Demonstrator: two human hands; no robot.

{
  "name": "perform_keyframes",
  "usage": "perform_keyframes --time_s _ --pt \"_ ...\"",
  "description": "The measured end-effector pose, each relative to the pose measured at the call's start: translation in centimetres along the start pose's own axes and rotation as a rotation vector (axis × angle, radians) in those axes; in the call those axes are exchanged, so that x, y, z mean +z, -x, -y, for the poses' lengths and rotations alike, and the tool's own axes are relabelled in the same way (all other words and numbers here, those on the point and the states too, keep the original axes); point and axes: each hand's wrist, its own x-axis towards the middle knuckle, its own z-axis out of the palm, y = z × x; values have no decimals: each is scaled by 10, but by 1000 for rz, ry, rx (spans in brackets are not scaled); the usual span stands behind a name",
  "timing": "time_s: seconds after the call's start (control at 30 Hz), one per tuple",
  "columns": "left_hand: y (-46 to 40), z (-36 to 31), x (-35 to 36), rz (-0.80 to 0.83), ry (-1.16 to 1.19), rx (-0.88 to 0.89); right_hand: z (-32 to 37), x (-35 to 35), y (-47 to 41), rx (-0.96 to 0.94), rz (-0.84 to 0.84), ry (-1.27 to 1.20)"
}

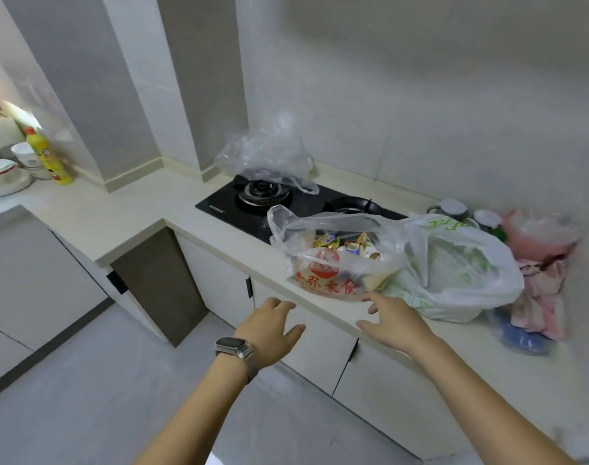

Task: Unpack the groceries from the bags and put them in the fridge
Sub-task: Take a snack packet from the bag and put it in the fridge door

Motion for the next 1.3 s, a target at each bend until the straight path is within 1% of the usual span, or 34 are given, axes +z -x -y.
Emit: perform_keyframes --time_s 0.1,0.2,0.53,0.63,0.77,0.83,0.93,1.0,1.07,1.13,1.2,1.3 --pt "-35 -5 9 68 179 10 -2 5 -26 65 -54 -279" --pt "-72 1 11 76 199 37 -1 5 -56 93 -90 -421" --pt "-179 27 -14 -12 316 117 5 -11 -130 225 -284 -711" --pt "-202 30 -15 -21 319 139 7 -9 -146 241 -307 -756" --pt "-219 38 -19 -20 405 101 10 -10 -170 251 -310 -796" --pt "-225 44 -19 -18 413 66 8 -14 -186 255 -284 -771" --pt "-230 51 -21 -13 387 13 7 -16 -214 253 -237 -667" --pt "-232 54 -22 -13 380 -24 8 -16 -234 247 -130 -573" --pt "-232 55 -24 -19 358 -64 11 -12 -256 241 36 -453" --pt "-232 57 -25 -18 344 -89 13 -1 -280 268 158 -339" --pt "-232 60 -25 -15 353 -111 16 11 -301 294 242 -181" --pt "-230 65 -26 -29 349 -148 21 30 -321 276 328 37"
